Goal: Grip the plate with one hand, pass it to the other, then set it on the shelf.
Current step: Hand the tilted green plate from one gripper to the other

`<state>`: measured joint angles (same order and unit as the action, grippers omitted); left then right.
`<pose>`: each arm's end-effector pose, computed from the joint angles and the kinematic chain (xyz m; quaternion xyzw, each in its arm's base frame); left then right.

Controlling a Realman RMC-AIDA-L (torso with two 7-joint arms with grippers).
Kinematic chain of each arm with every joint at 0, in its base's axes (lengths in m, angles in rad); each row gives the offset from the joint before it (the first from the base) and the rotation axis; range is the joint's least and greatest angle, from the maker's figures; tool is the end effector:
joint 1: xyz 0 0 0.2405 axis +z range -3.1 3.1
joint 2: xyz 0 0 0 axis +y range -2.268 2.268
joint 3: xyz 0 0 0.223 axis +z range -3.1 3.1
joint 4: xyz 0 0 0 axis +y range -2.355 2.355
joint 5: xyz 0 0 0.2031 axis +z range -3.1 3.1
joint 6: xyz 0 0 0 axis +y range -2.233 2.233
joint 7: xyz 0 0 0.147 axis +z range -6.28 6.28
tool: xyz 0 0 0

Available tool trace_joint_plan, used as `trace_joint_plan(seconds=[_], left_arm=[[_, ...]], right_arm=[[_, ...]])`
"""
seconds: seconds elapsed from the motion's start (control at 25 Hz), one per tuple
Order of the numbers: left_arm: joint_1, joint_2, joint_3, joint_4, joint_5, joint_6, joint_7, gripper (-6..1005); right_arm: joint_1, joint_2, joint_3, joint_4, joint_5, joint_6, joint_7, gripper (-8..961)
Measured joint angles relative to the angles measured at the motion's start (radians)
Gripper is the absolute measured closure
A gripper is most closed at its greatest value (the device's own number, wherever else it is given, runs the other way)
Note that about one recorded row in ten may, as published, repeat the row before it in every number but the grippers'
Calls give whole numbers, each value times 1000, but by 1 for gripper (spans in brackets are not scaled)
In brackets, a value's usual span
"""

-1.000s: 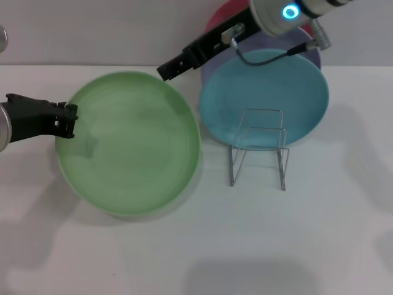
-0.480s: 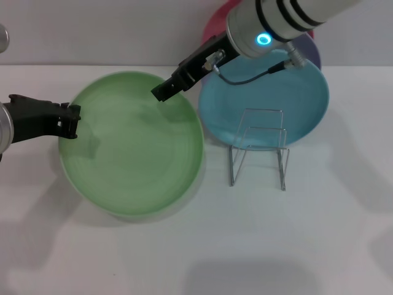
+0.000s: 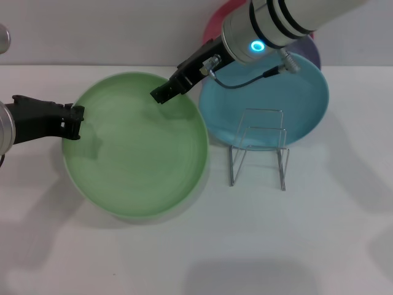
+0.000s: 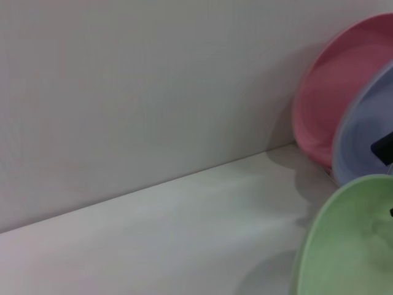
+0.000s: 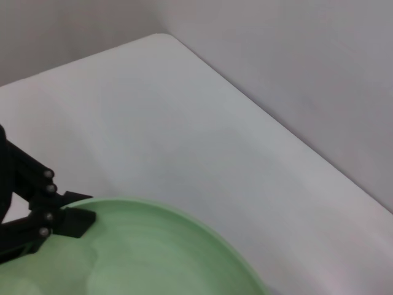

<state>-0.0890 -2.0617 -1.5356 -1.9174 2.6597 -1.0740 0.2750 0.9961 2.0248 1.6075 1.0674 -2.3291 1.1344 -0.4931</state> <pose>-0.1499 0.3081 0.0664 -0.8432 -0.3379 -0.0271 0.4173 0.0285 0.3964 -0.0293 -0.9546 0.2180 -0.0228 0.2019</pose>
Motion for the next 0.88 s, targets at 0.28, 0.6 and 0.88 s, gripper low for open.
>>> trace_joint_plan(seconds=[0.28,0.6,0.88], left_arm=[[-5,0,0,0,-3,-2,0,885],[-7,0,0,3,-9,2,2,873],[-12,-1,10,2,-10,2,3,862]], right_arm=[[2,2,0,-33,9,-17,-5,161],[-4,8,-1,-35,6,-20,-55,471],[-42,8,-2,21,4,-23,-78,806]])
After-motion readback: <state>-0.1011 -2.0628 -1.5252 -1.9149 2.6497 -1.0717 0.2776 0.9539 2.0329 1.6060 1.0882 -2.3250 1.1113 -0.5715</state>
